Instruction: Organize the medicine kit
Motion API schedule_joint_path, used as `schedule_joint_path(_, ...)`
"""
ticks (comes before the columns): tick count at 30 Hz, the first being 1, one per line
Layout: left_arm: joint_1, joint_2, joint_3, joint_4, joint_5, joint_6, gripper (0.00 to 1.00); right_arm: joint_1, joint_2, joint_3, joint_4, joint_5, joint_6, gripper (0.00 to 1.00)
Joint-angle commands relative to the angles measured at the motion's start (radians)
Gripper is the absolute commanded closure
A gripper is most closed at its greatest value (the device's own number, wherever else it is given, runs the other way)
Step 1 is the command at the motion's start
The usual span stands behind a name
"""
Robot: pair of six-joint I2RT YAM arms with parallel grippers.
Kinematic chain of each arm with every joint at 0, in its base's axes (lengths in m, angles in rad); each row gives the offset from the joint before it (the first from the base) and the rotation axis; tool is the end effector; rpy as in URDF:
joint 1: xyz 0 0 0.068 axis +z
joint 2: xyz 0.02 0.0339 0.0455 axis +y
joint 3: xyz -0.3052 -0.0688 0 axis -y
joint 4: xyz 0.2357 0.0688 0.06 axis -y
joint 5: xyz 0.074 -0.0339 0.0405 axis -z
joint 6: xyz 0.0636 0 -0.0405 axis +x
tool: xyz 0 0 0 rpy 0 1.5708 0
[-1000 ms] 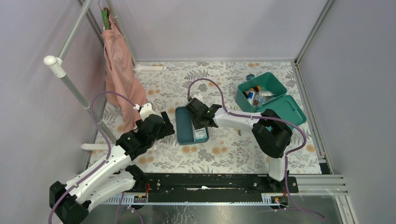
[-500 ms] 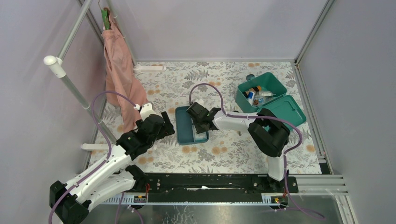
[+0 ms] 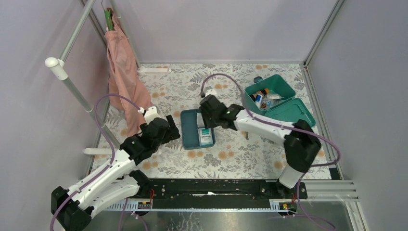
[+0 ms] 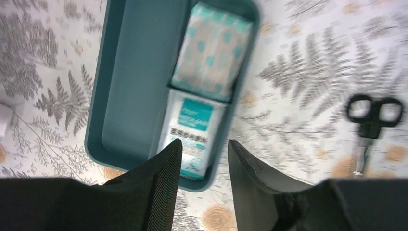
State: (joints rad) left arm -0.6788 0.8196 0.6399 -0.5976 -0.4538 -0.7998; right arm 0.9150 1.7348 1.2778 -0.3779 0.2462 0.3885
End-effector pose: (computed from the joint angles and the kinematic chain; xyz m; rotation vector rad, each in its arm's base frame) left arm 0.1326 -0.0711 0.2615 -0.3540 2.2373 -0.2518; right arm 0.2555 0.3067 0.2639 -0.5129 2.3420 0.3244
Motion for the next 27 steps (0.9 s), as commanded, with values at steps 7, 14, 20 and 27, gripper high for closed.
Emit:
schedule_joint_path(7,0.004,0.018,0.007,0.008,0.012,0.023,0.02,-0.355,-0.185,-0.155,-0.091,-0.040,-0.202,0.40)
schedule_joint_path(14,0.004,0.030,0.012,0.011,0.033,0.028,0.01,-0.469,-0.159,-0.212,-0.071,-0.196,-0.255,0.30)
schedule_joint_path(20,0.005,0.023,0.012,0.006,0.035,0.035,0.02,-0.479,-0.082,-0.222,-0.075,-0.179,-0.273,0.32)
schedule_joint_path(27,0.005,0.029,0.012,0.005,0.035,0.036,0.02,-0.491,-0.035,-0.242,-0.045,-0.182,-0.272,0.38)
